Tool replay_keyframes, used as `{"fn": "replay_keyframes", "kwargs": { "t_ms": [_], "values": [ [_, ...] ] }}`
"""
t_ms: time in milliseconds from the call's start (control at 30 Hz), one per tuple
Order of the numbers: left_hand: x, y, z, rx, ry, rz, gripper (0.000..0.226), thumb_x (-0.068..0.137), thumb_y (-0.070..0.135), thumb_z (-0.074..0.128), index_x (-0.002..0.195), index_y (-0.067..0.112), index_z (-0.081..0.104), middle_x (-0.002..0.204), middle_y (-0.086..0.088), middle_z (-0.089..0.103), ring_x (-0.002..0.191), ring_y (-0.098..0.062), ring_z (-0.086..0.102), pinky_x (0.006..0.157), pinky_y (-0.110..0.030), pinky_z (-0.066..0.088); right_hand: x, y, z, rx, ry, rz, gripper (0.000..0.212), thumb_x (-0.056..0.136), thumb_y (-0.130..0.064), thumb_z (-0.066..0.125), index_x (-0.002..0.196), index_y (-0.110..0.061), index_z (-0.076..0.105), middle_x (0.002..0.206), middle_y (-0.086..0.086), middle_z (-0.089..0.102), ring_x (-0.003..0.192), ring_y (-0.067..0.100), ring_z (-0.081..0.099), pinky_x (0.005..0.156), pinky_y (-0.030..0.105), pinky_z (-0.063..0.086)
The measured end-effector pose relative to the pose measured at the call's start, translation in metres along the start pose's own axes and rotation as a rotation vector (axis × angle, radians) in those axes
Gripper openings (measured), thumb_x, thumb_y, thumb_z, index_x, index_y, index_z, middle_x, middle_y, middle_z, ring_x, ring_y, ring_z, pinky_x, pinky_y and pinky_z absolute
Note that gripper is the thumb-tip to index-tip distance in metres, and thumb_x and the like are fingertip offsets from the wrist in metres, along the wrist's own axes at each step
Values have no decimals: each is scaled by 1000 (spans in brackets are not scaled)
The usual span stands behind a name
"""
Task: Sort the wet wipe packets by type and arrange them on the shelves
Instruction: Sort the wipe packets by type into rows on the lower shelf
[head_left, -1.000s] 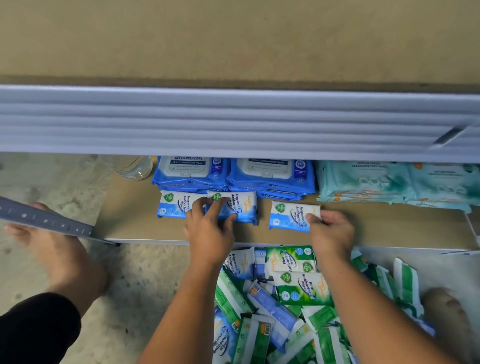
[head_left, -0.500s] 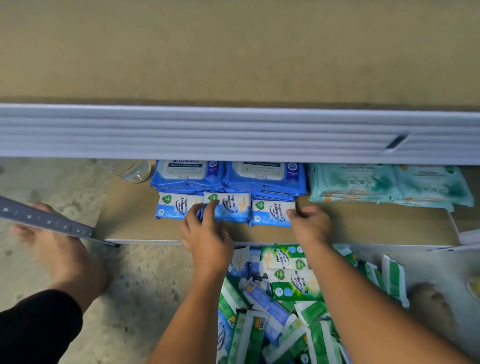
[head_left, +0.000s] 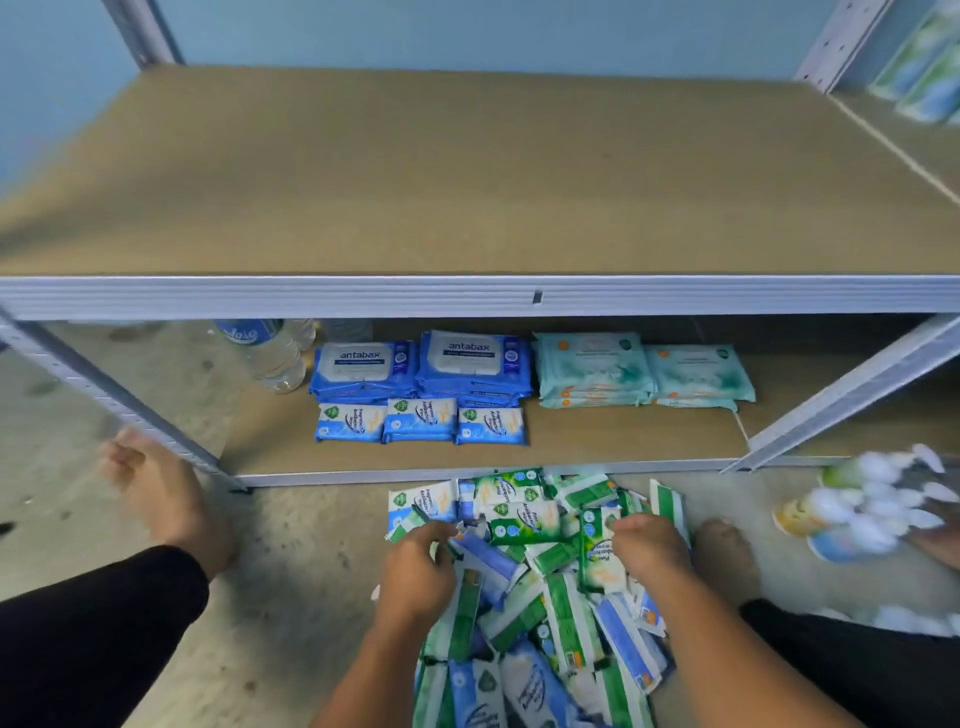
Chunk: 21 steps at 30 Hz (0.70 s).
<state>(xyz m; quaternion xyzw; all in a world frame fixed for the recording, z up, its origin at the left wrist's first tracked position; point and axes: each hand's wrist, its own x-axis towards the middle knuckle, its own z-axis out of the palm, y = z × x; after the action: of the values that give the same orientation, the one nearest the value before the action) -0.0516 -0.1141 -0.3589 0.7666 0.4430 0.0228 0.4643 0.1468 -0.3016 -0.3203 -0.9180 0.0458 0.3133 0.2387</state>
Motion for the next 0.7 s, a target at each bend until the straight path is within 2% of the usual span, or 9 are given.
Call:
{"fn": "replay_keyframes", "kwargs": {
  "t_ms": [133, 233, 333, 400, 467, 533, 633, 700],
  "values": [
    [-33, 3, -1, 195, -109, 74, 36, 95, 15, 53, 126, 27, 64, 132, 6, 61, 119, -17, 59, 95, -28, 47, -23, 41, -6, -69, -26, 4, 23, 84, -1, 56, 95, -4, 76, 96, 13, 74, 91, 32, 69, 81, 39, 59],
    [-42, 0, 5, 356, -178, 115, 42, 98, 26, 50, 140, 28, 54, 143, 5, 53, 129, -18, 50, 101, -30, 43, -25, 75, -2, -134, -34, 3, 22, 86, -5, 57, 95, -5, 77, 99, 9, 74, 96, 30, 69, 82, 34, 57],
    [-34, -5, 17, 518, -222, 159, 55, 96, 30, 49, 150, 26, 41, 153, 3, 41, 139, -20, 37, 109, -35, 40, -20, 99, 8, -142, -13, 66, 17, 86, -14, 62, 92, -7, 76, 97, 10, 75, 90, 30, 70, 78, 33, 57],
    [-24, -6, 24, 602, -236, 179, 59, 98, 29, 45, 155, 27, 31, 161, -1, 29, 148, -23, 24, 116, -40, 33, -20, 104, 13, -145, 85, 84, 11, 85, -20, 66, 83, -10, 70, 92, 11, 74, 79, 30, 66, 70, 30, 54],
    [-11, -6, 30, 669, -269, 214, 61, 101, 27, 42, 158, 29, 23, 166, -3, 17, 153, -25, 11, 121, -45, 24, -12, 105, 18, -109, 254, 73, 11, 85, -20, 68, 82, -12, 61, 93, 15, 69, 75, 28, 57, 67, 31, 48],
    [4, -7, 33, 751, -317, 249, 63, 101, 28, 42, 159, 30, 18, 168, -2, 9, 155, -26, 2, 122, -46, 18, -1, 104, 24, -85, 356, 64, 25, 85, -28, 70, 98, -10, 59, 103, 19, 64, 86, 34, 59, 76, 38, 52],
    [20, -9, 40, 877, -398, 265, 70, 98, 28, 47, 160, 27, 14, 168, -3, 6, 155, -26, -2, 123, -47, 14, 20, 104, 31, -144, 287, 109, 65, 83, -46, 70, 132, -9, 50, 130, 20, 56, 115, 40, 57, 94, 45, 51],
    [26, -8, 45, 930, -446, 252, 79, 93, 26, 53, 160, 24, 12, 167, -2, 7, 155, -25, -2, 124, -46, 13, 27, 102, 33, -134, 269, 126, 78, 81, -51, 72, 140, -10, 43, 137, 19, 52, 122, 40, 54, 99, 47, 49]
  ]
}}
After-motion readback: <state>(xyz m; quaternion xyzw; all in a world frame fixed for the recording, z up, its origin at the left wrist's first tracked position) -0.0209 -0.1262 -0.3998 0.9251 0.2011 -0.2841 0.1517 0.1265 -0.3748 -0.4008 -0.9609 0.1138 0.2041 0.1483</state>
